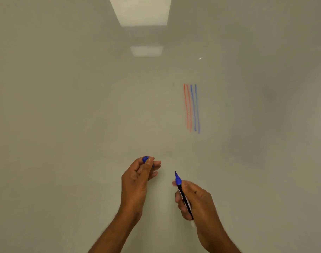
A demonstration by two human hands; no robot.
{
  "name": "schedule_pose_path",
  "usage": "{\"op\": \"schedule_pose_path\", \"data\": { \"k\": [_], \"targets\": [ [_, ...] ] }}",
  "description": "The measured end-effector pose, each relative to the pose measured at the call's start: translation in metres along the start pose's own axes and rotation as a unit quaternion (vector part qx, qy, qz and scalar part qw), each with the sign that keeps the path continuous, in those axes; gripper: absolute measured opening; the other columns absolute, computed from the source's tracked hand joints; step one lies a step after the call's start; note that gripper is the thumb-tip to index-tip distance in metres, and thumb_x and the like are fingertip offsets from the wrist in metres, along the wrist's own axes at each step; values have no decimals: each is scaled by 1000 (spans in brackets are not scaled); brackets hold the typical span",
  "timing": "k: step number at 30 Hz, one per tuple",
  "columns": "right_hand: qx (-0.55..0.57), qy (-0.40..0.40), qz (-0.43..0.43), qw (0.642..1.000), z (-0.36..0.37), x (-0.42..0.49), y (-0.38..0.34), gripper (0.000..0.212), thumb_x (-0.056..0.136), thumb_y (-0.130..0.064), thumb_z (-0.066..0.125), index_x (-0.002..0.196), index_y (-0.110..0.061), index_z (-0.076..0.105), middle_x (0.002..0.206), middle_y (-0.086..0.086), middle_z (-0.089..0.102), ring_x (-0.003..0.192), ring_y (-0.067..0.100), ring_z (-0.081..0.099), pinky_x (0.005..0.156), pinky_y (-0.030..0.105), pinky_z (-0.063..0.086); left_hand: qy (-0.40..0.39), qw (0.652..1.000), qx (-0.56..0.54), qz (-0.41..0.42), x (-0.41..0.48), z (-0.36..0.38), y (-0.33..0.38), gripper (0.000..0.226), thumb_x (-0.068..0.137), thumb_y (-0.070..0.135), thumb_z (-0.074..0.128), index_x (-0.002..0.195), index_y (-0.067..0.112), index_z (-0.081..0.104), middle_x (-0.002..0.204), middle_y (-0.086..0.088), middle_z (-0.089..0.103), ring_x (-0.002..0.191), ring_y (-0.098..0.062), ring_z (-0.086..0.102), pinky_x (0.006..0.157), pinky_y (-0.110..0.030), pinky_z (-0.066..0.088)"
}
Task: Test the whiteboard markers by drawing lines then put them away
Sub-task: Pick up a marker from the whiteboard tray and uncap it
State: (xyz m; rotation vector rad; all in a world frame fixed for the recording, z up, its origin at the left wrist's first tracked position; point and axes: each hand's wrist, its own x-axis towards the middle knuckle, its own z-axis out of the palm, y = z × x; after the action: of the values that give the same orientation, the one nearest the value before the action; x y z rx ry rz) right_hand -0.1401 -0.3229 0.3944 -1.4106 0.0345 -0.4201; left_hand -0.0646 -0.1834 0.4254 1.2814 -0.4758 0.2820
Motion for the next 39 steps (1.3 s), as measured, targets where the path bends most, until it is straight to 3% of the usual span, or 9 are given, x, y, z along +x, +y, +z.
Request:
{"op": "schedule_pose_path", "data": {
  "k": [3, 9, 13, 15, 18, 22, 26, 31, 39],
  "targets": [
    [38, -7, -102, 994, -10, 6, -33, 28, 102, -16, 51, 116, -31, 69, 91, 14, 71, 58, 18, 48, 49, 26, 36, 8, 994, 62, 91, 9, 8, 5, 16, 102, 26, 57, 110, 24, 71, 106, 12, 77, 106, -6, 71, 91, -16, 52],
    [291, -62, -121, 947, -30, 32, -85, 31, 92, 0, 50, 114, -6, 71, 98, 20, 65, 81, 22, 61, 68, 28, 53, 8, 971, 142, 194, 38, 26, 7, 38, 101, 37, 49, 136, 27, 61, 132, 28, 63, 132, 5, 52, 111, -19, 42],
    [136, 15, -226, 965, -35, 46, -108, 40, 84, -44, 72, 113, -16, 72, 101, 16, 73, 90, 24, 67, 77, 34, 53, 12, 949, 192, 251, 65, 39, 13, 48, 100, 46, 43, 146, 35, 50, 153, 26, 42, 145, 4, 34, 115, -20, 32],
    [47, 81, -274, 957, -33, 52, -117, 45, 89, -61, 58, 107, -23, 75, 95, 9, 76, 91, 23, 70, 79, 35, 54, 14, 933, 215, 288, 79, 45, 19, 49, 101, 44, 43, 149, 35, 47, 156, 29, 35, 148, 2, 29, 118, -19, 29],
    [-14, 157, -332, 930, -30, 62, -129, 29, 102, -36, 46, 102, -24, 73, 87, 1, 76, 89, 14, 68, 82, 27, 50, 12, 908, 240, 342, 100, 53, 23, 47, 103, 37, 44, 150, 36, 42, 157, 30, 31, 152, -3, 24, 120, -15, 23],
    [-46, 199, -381, 902, -30, 78, -140, 8, 98, -20, 57, 93, -19, 63, 85, 1, 72, 80, 12, 66, 68, 9, 47, 11, 886, 289, 362, 125, 61, 16, 50, 106, 38, 42, 154, 25, 42, 163, 7, 33, 156, -11, 18, 121, -11, 11],
    [-106, 214, -425, 873, -34, 102, -148, 4, 97, -26, 62, 100, -24, 64, 86, -2, 65, 77, 17, 61, 65, 26, 50, 32, 864, 315, 392, 141, 63, 4, 46, 108, 34, 44, 153, 22, 44, 163, 7, 33, 156, -7, 11, 122, -13, 10],
    [-145, 215, -449, 855, -37, 127, -160, 6, 97, -28, 62, 102, -30, 65, 91, -8, 66, 89, 16, 62, 75, 36, 56, 50, 795, 347, 495, 154, 65, -4, 44, 104, 25, 47, 142, 5, 56, 153, -1, 50, 153, -15, 29, 125, -39, 24],
    [-166, 211, -460, 846, -41, 148, -152, 12, 96, -30, 62, 107, -32, 67, 95, -13, 67, 94, 15, 64, 81, 42, 57, 67, 768, 360, 526, 160, 65, -7, 46, 107, 34, 44, 139, 4, 59, 149, -5, 55, 149, -19, 39, 126, -40, 25]
  ]
}}
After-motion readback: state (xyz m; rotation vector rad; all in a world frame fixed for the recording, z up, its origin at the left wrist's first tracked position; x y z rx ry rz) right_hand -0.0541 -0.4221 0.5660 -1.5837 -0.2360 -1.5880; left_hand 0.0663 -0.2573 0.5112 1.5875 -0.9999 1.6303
